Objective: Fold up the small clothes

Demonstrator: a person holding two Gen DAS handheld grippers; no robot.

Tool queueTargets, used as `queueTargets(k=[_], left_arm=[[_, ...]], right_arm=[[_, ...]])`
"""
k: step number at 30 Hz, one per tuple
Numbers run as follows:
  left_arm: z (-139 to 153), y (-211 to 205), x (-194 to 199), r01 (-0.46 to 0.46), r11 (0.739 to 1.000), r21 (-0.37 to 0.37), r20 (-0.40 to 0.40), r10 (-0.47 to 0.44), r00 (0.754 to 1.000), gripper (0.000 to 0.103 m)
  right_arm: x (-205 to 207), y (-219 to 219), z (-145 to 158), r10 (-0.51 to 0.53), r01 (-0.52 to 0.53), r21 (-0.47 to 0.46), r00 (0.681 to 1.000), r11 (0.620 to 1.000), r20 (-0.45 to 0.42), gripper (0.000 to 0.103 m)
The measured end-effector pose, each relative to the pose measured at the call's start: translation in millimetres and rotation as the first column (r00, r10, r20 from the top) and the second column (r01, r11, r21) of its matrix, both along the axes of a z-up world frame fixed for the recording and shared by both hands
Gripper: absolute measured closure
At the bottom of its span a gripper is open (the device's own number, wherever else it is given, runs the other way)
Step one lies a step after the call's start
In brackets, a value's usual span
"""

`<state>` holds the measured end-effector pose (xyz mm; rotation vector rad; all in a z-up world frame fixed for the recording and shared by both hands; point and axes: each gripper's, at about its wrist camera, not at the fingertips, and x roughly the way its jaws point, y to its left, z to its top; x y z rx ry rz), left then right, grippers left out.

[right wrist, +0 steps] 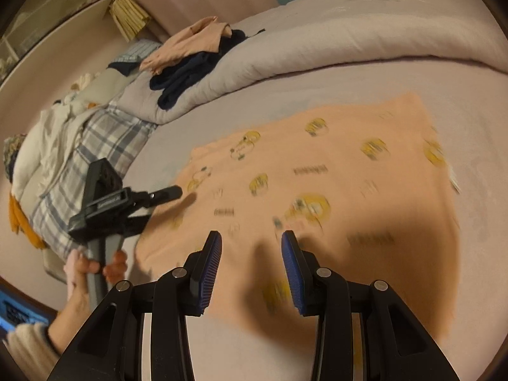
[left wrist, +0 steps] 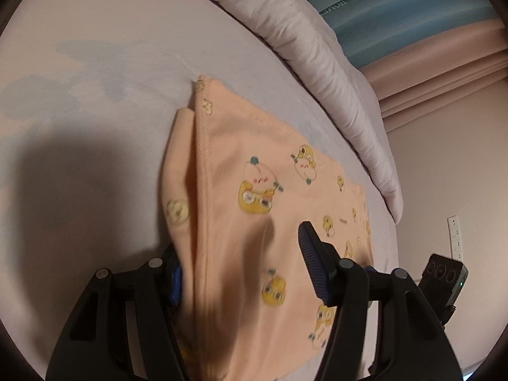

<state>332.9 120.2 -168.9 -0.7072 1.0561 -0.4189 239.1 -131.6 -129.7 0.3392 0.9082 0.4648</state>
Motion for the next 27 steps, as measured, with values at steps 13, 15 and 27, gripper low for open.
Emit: queueTargets(k=[13,15,27], left_arm=[[9.9,-13.1,2.0,0.01,0.973,0.232,0.018,-0.015,1.0,0.092],[13.3,-18.7,1.3,0.017,0.963,0.269,0.031,-0.026,0.999,0.092],[15.3,-28.2,2.8,0.024,0.944,0.328,0.036,-0.038,0.999,0.093]], right_arm=[[95.2,72.7,-22.9,-0.033,0.008,-0.347,0.997,0.938,-0.068,0.081],[91.7,75.8,-20.4,-0.028,0.007,-0.375,0.998,0.927,-0.051,0.081],[5.9,67.0,-2.1,0.098,-0.115,-0.369,0.993,0.922,-0.064,0.081]])
